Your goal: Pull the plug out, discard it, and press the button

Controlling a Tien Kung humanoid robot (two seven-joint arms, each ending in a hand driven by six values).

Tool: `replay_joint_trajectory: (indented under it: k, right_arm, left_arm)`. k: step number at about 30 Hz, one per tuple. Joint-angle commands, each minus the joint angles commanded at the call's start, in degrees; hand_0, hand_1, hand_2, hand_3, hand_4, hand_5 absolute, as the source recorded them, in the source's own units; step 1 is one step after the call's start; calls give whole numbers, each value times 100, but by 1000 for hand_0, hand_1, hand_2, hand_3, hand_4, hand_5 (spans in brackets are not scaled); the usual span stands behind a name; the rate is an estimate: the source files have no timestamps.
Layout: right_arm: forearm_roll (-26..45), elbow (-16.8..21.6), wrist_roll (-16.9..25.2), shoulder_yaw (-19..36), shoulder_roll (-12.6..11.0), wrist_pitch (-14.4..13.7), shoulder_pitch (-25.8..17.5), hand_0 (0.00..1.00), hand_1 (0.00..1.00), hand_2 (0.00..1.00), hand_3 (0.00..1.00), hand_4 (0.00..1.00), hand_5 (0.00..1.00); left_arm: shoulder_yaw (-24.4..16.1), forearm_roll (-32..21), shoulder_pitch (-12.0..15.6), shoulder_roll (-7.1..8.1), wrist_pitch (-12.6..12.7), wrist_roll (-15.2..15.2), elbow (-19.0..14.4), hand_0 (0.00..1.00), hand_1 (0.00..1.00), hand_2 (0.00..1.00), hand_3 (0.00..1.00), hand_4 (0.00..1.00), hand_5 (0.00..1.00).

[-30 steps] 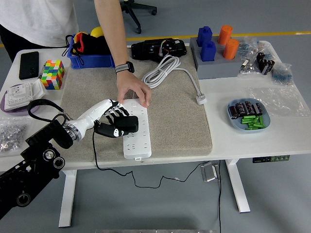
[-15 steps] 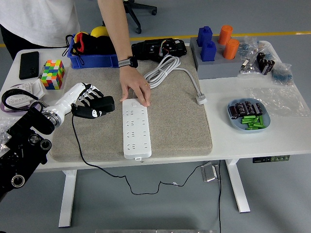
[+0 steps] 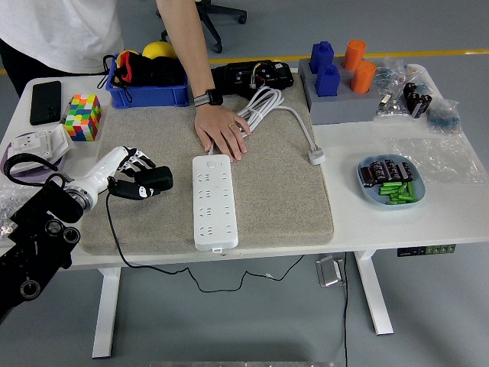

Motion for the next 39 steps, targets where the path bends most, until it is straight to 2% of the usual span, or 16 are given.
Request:
replay_joint_trajectory:
  k: [2, 3, 8, 9, 14, 15, 20, 21, 22, 26, 27, 32, 33, 38, 39]
  right_arm:
    - [-3, -3, 0, 8, 4, 0, -5, 756, 705, 717, 728, 773, 646]
    - [-7, -6, -1, 13, 6, 1, -8, 756, 705, 717, 728, 773, 646]
    - [-15, -10, -1, 20, 11, 2, -18, 756, 705, 717, 728, 773, 646]
    - [-14, -8, -1, 20, 12, 3, -17, 756, 705, 717, 728, 773, 646]
    - [-13, -2, 0, 21, 13, 2, -16, 756, 705, 717, 728, 773, 646]
    - [-14, -3, 0, 22, 12, 2, -16, 756, 705, 717, 728, 773, 645]
    - [-15, -6, 0, 27, 10, 2, -18, 756, 705, 717, 728, 773, 645]
    - [-16, -7, 0, 30, 12, 1, -17, 756, 705, 717, 727, 774, 645]
    - [-17, -8, 0, 32, 13, 1, -17, 756, 705, 717, 727, 774, 645]
    - [-13, -9, -1, 36, 19, 4, -13, 756, 705, 717, 727, 774, 645]
    - [-10, -5, 0, 38, 19, 3, -9, 756, 705, 718, 728, 774, 645]
    - [9, -2, 2, 20, 26, 2, -4, 756, 705, 718, 728, 774, 645]
    - [8, -5, 1, 24, 29, 3, -7, 756, 705, 718, 728, 774, 645]
    - [4, -19, -2, 34, 35, 5, -26, 756, 705, 718, 728, 774, 645]
    - [4, -20, -2, 34, 35, 4, -28, 756, 705, 718, 728, 774, 644]
  left_arm:
    - [-11, 9, 2, 0, -18, -3, 5, 634, 584, 569, 621, 745, 2]
    - [-16, 12, 4, -1, -27, -1, 6, 661, 696, 688, 783, 871, 2]
    - [-36, 26, 16, -10, -64, 11, -6, 661, 696, 688, 783, 871, 2]
    - [-45, 24, 18, -10, -70, 10, -16, 678, 728, 711, 848, 915, 2]
    - [-121, 16, 19, 2, -136, 67, -122, 678, 728, 711, 848, 915, 2]
    - [-137, 22, 15, 8, -159, 97, -155, 702, 761, 743, 887, 943, 2]
    - [-170, -145, -25, 55, -147, 151, -506, 702, 761, 743, 887, 943, 2]
    - [-151, -200, -42, 64, -123, 135, -574, 497, 594, 601, 848, 819, 2]
    - [-131, -249, -57, 73, -105, 122, -628, 497, 594, 601, 848, 819, 2]
    - [367, -438, -324, 146, -36, -70, -881, 497, 594, 601, 848, 819, 2]
    - [478, -453, -395, 142, -22, -92, -891, 240, 380, 377, 840, 635, 2]
    - [952, -498, -759, 28, -30, -90, -713, 240, 380, 377, 840, 635, 2]
    - [1033, -518, -823, 8, -44, -77, -662, 80, 126, 170, 784, 433, 2]
    - [1406, -523, -1146, -91, -318, 154, -423, 80, 126, 170, 784, 433, 2]
    - [1485, -513, -1216, -113, -372, 219, -366, 64, 65, 125, 808, 68, 2]
